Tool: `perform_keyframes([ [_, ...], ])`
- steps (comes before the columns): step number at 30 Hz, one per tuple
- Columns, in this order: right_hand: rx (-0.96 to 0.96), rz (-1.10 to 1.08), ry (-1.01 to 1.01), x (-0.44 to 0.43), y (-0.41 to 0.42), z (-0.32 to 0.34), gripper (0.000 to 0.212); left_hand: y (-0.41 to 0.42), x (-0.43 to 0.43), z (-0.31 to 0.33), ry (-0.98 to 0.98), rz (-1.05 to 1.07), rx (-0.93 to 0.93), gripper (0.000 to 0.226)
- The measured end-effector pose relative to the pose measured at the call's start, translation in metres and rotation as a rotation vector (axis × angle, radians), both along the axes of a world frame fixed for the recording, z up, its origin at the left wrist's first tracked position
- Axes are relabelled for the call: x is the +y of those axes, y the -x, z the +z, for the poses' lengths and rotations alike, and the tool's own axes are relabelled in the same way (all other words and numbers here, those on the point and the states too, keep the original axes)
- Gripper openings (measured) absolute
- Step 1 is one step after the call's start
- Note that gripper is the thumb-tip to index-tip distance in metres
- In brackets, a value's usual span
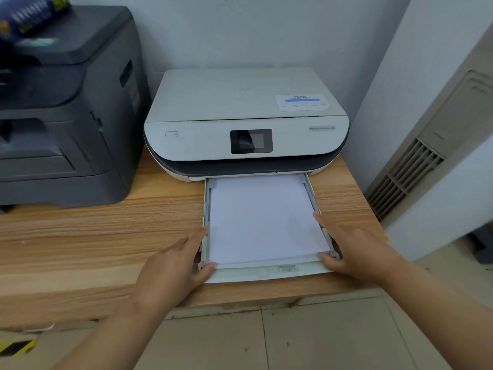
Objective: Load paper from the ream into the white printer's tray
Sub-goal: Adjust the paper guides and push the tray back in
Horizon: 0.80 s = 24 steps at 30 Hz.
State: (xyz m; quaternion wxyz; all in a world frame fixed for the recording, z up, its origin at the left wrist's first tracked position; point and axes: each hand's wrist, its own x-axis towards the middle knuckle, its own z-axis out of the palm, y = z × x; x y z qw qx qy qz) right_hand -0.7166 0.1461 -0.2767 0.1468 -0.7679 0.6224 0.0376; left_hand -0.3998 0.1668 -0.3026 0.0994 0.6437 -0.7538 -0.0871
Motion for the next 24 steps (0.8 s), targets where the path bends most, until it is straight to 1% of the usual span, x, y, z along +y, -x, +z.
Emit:
perform_keyframes([
  [12,-0.035,0.041,0.039,0.002,0.005,-0.003,0.083,0.003,0.002,0.008,-0.024,-0.001,0.033,0.071],
  [15,-0.053,0.024,0.028,-0.002,0.009,-0.001,0.079,0.002,0.000,0.014,-0.009,0.012,0.043,0.064],
  [17,-0.162,-0.083,0.065,-0.013,0.009,0.000,0.067,0.001,-0.008,0.018,0.010,0.079,0.102,0.054],
  [19,-0.291,-0.292,0.072,-0.031,0.003,0.005,0.059,0.003,-0.024,0.018,-0.017,0.193,0.190,0.054],
  [21,-0.351,-0.456,-0.015,-0.052,-0.006,0.010,0.066,0.009,-0.045,0.016,-0.083,0.298,0.312,0.060],
  [23,-0.347,-0.512,-0.099,-0.070,-0.015,0.015,0.067,0.016,-0.066,0.014,-0.150,0.384,0.437,0.064],
  [24,-0.337,-0.527,-0.101,-0.077,-0.019,0.017,0.066,0.019,-0.074,0.013,-0.175,0.418,0.484,0.066],
])
